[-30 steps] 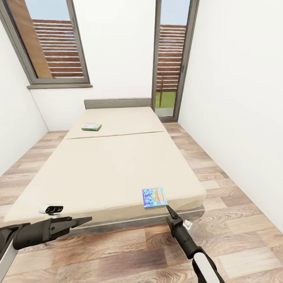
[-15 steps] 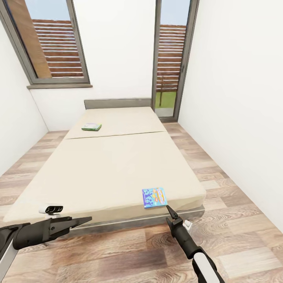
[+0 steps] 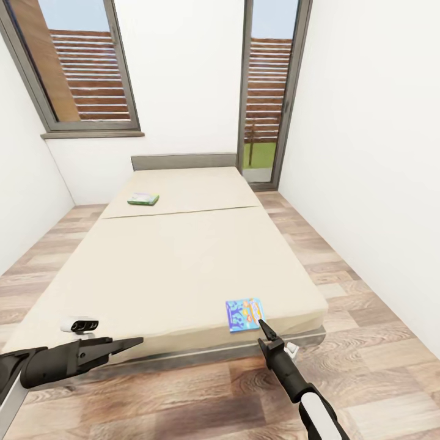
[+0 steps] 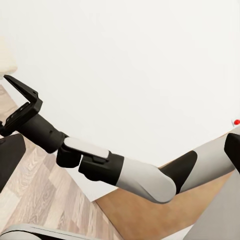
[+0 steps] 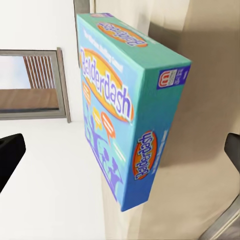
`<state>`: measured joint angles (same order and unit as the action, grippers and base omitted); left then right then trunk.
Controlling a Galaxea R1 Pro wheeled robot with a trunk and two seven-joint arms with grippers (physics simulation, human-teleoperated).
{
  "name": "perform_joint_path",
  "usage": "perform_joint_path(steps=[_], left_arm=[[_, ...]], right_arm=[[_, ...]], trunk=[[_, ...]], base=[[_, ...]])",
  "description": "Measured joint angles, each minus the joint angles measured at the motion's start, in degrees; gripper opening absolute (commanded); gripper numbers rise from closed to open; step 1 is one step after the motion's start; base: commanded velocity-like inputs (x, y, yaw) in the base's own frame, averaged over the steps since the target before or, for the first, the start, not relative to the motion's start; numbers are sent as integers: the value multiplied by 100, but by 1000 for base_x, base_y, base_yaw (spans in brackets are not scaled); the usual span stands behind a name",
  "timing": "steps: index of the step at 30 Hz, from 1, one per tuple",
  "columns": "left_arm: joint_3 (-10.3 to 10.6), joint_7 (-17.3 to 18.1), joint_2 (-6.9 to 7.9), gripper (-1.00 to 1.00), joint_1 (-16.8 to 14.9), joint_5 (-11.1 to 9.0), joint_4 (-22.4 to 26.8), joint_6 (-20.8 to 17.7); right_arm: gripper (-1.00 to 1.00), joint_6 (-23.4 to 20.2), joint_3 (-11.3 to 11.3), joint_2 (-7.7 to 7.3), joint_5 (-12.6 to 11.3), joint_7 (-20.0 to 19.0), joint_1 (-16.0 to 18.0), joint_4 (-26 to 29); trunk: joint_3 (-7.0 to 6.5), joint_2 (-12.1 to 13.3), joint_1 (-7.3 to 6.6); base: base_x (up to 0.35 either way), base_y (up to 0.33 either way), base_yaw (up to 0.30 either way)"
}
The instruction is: Put all the toys in the child's room - the three board games (two on the bed and one on the table), the two jigsaw puzzles on the table, and the tennis ball on the table - inside the toy box on the table in the child's room.
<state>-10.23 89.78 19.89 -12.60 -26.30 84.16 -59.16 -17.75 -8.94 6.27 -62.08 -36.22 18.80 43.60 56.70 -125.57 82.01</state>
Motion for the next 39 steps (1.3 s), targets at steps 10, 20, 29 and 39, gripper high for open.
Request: perform_joint_path(steps=[10,20,29,39], left_arm=[[-17,0,-195,100,19,0,2,8],[-29,0,-254,100,23,0,-11,17],[-31,0,-259,100,23,0,-13,12],[-33,0,-259,100,25,0,-14,9]], right_arm=[[100,0,0,0,3,1,9,0],[100,-7,0,0,5,1,70,-7],[100,-35,0,0,3,1,76,-9],[100,-43,0,0,2,1,76,-9]], trunk=[[0,0,0],[0,0,0],[0,0,0],[0,0,0]], base=[[10,7,0],[6,1,0],[101,52,0],[25,13,0]])
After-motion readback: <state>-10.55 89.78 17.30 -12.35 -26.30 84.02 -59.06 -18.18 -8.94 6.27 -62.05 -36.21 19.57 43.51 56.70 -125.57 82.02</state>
